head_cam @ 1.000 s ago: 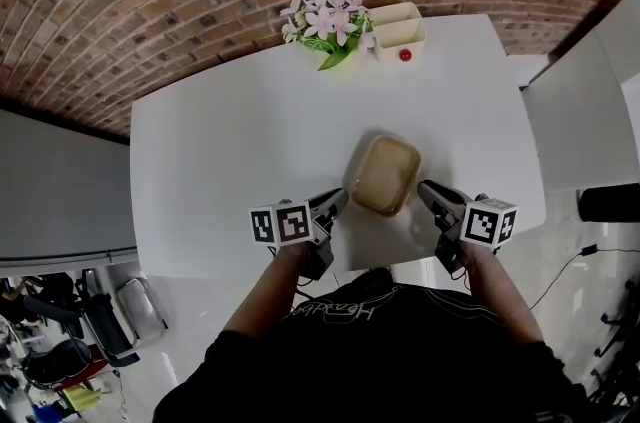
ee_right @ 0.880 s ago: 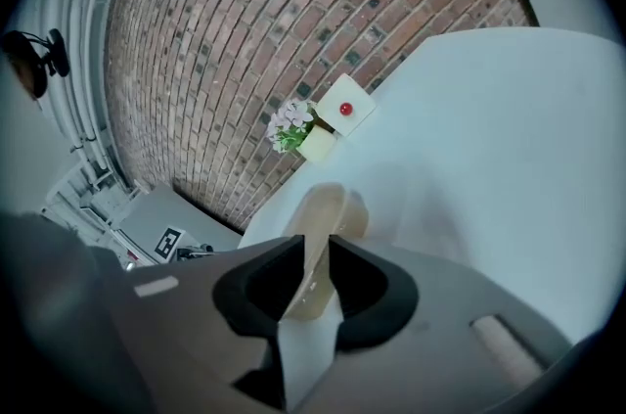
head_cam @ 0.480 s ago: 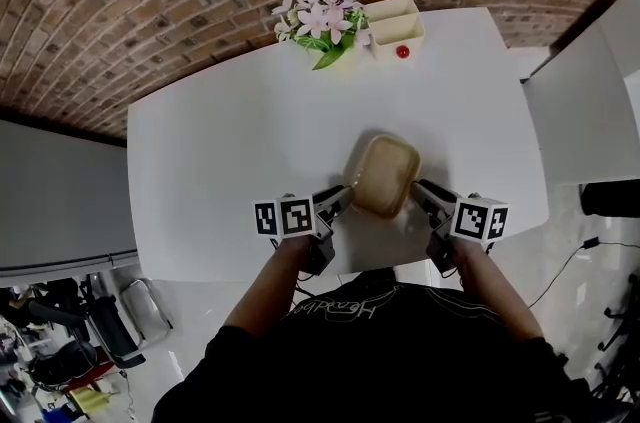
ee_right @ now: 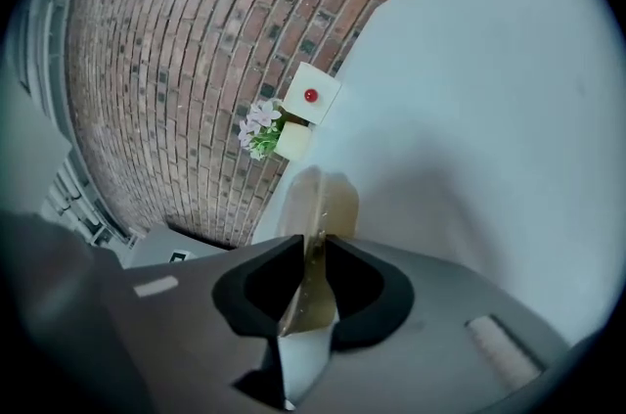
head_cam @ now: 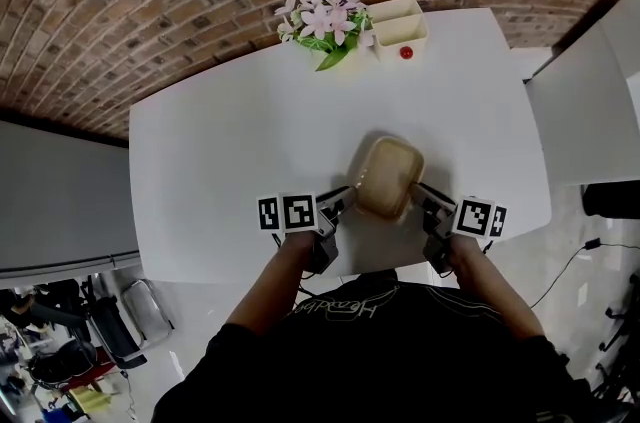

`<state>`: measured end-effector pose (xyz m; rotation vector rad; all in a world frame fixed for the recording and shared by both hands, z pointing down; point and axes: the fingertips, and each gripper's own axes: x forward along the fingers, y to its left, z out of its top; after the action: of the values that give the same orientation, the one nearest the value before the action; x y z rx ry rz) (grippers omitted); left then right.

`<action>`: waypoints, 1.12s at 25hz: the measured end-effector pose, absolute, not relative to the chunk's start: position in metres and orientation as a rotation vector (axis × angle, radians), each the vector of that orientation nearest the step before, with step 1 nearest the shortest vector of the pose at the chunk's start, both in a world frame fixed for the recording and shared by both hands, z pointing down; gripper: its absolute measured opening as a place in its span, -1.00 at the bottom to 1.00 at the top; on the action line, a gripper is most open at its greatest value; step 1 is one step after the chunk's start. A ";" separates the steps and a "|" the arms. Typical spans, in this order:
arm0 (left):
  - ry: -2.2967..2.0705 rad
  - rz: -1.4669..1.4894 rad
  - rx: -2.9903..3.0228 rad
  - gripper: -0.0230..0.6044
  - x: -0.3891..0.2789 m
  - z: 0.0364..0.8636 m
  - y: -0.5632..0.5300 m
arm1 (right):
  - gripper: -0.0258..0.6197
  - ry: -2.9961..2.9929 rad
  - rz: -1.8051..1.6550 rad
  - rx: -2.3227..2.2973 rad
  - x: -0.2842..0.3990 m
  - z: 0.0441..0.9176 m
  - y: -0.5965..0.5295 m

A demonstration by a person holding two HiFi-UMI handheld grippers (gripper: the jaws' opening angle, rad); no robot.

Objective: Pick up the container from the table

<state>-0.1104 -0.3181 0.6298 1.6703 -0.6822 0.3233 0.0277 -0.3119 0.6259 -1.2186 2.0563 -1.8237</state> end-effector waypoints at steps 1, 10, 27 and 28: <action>-0.688 0.323 1.672 -0.64 -0.111 0.629 -0.319 | -0.72 2.068 -1.818 -1.221 0.026 0.625 -0.312; -0.701 0.294 1.690 -0.72 -0.111 0.619 -0.313 | -0.77 2.103 -1.791 -1.260 0.024 0.617 -0.308; -0.743 0.214 1.808 -0.72 -0.117 0.565 -0.248 | -0.78 2.214 -1.576 -1.189 0.019 0.558 -0.247; -0.749 0.211 1.819 -0.72 -0.117 0.561 -0.243 | -0.78 2.220 -1.563 -1.181 0.018 0.553 -0.241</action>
<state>-0.1172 -0.2428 0.5610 1.8192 -0.7495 0.2111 0.0184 -0.2413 0.5532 -1.1811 2.2199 -1.5633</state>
